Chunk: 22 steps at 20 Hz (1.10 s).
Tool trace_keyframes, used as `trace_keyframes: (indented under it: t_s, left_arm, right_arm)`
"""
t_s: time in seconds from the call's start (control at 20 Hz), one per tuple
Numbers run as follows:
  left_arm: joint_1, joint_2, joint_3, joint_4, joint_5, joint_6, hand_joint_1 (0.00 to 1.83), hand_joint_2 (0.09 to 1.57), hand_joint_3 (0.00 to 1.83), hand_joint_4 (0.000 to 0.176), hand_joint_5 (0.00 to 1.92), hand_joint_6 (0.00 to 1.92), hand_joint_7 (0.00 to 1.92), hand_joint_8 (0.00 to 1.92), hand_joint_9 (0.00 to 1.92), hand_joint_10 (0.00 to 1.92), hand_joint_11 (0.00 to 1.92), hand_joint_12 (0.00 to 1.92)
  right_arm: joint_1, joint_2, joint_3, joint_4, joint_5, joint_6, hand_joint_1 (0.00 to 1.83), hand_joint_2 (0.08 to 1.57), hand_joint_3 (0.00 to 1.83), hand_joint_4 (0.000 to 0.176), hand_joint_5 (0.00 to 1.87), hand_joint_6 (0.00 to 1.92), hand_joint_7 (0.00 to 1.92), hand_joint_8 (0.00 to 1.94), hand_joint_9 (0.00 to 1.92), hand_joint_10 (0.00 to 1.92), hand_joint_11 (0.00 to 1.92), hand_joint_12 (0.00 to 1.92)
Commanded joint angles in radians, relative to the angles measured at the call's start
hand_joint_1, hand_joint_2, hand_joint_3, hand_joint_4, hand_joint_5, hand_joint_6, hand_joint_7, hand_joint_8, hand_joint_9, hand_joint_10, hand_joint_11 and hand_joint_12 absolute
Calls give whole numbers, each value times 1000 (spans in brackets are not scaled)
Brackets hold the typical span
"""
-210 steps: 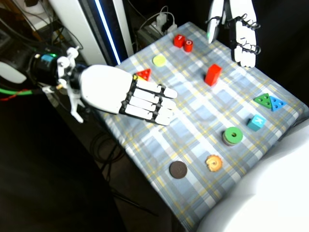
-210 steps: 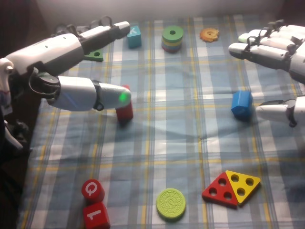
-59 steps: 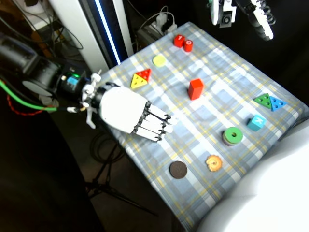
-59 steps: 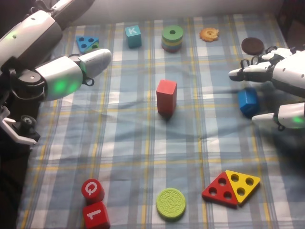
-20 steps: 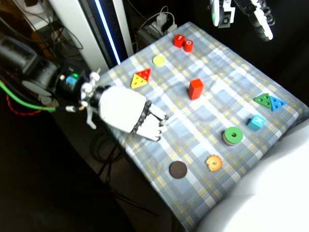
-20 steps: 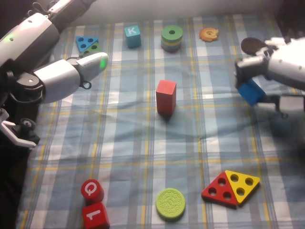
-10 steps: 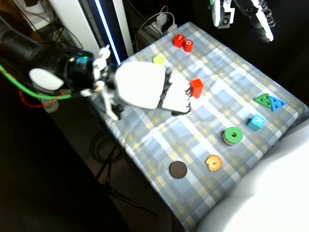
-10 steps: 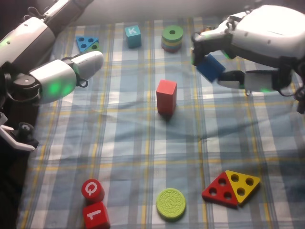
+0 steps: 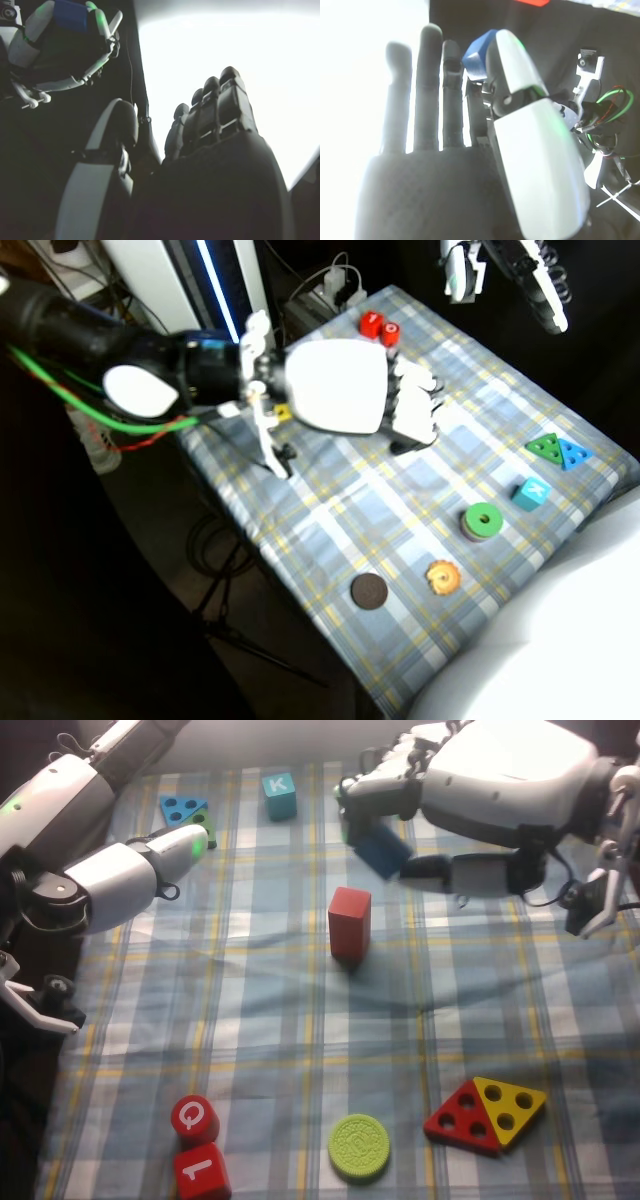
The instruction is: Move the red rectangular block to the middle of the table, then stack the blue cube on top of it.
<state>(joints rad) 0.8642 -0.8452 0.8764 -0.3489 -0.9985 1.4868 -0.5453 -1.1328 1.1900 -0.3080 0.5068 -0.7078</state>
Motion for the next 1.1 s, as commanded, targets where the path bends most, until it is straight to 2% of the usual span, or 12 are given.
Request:
trace_keyframes:
  t_s: [0.0, 0.1, 0.15, 0.2, 0.25, 0.3, 0.4, 0.5, 0.65, 0.75, 0.85, 1.05]
  left_arm:
    - [-6, -4, 6, 19, -126, -11, 931, 1458, 2, 64, 0, 0, 0, 0, 0, 0, 0, 0]
    - [-5, -3, 6, 19, -129, -15, 943, 1458, 2, 62, 0, 0, 0, 0, 0, 0, 0, 0]
    - [-5, -4, 6, 18, -130, -17, 963, 1454, 0, 61, 0, 0, 0, 0, 0, 0, 0, 0]
    - [-5, -4, 7, 18, -130, -17, 966, 1452, 0, 61, 0, 0, 0, 0, 0, 0, 0, 0]
    - [-5, -4, 7, 17, -131, -18, 969, 1455, 0, 53, 0, 0, 0, 0, 0, 0, 0, 0]
    - [-5, -4, 7, 17, -132, -19, 993, 1444, 0, 49, 0, 0, 0, 0, 0, 0, 0, 0]
    - [-4, -4, 7, 17, -132, -22, 998, 1441, 0, 47, 0, 0, 0, 0, 0, 0, 0, 0]
    - [-4, -4, 7, 17, -132, -23, 984, 1441, 0, 41, 0, 0, 0, 0, 0, 0, 0, 0]
    - [-4, -5, 7, 16, -138, -24, 991, 1434, 0, 44, 0, 0, 0, 0, 0, 0, 0, 0]
    - [-3, -6, 8, 15, -139, -26, 974, 1436, 0, 54, 0, 0, 0, 0, 0, 0, 0, 0]
    - [0, -6, 8, 14, -142, -28, 972, 1440, 0, 57, 0, 0, 0, 0, 0, 0, 0, 0]
    - [2, -6, 8, 13, -145, -33, 956, 1440, 0, 62, 0, 0, 0, 0, 0, 0, 0, 0]
  right_arm:
    - [19, -8, 9, 5, 103, 24, 238, 1451, 19, 0, 652, 1388, 523, 1397, 422, 1589, 335, 1864]
    - [19, -18, 17, -5, 95, 38, 607, 1464, 9, 0, 469, 1741, 593, 1340, 640, 1509, 624, 1786]
    - [19, -22, 19, -6, 92, 38, 625, 1451, 4, 128, 451, 1813, 577, 1449, 514, 1631, 413, 1894]
    - [19, -24, 20, -7, 91, 38, 951, 1390, 17, 46, 541, 1738, 541, 1626, 422, 1720, 402, 1916]
    - [20, -27, 22, -9, 90, 38, 1022, 1383, 10, 23, 513, 1708, 570, 1683, 504, 1749, 520, 1920]
    - [23, -28, 22, -12, 88, 38, 678, 1488, 19, 49, 395, 1878, 479, 1641, 522, 1813, 576, 1921]
    - [25, -29, 22, -12, 88, 38, 612, 1515, 5, 47, 371, 1919, 554, 1659, 645, 1795, 697, 1921]
    - [28, -30, 22, -13, 88, 38, 975, 1394, 0, 30, 534, 1714, 546, 1628, 517, 1641, 468, 1888]
    - [30, -38, 26, -14, 88, 38, 795, 1467, 0, 0, 435, 1819, 342, 1288, 222, 1562, 101, 1921]
    - [30, -45, 29, -14, 87, 38, 1090, 1363, 0, 0, 669, 1613, 447, 1602, 286, 1256, 81, 1866]
    - [30, -50, 30, -14, 84, 38, 1140, 1320, 0, 0, 627, 1373, 649, 1710, 619, 1644, 607, 1894]
    - [30, -58, 36, -14, 69, 38, 1174, 1308, 2, 0, 632, 1233, 667, 1769, 707, 1802, 802, 1919]
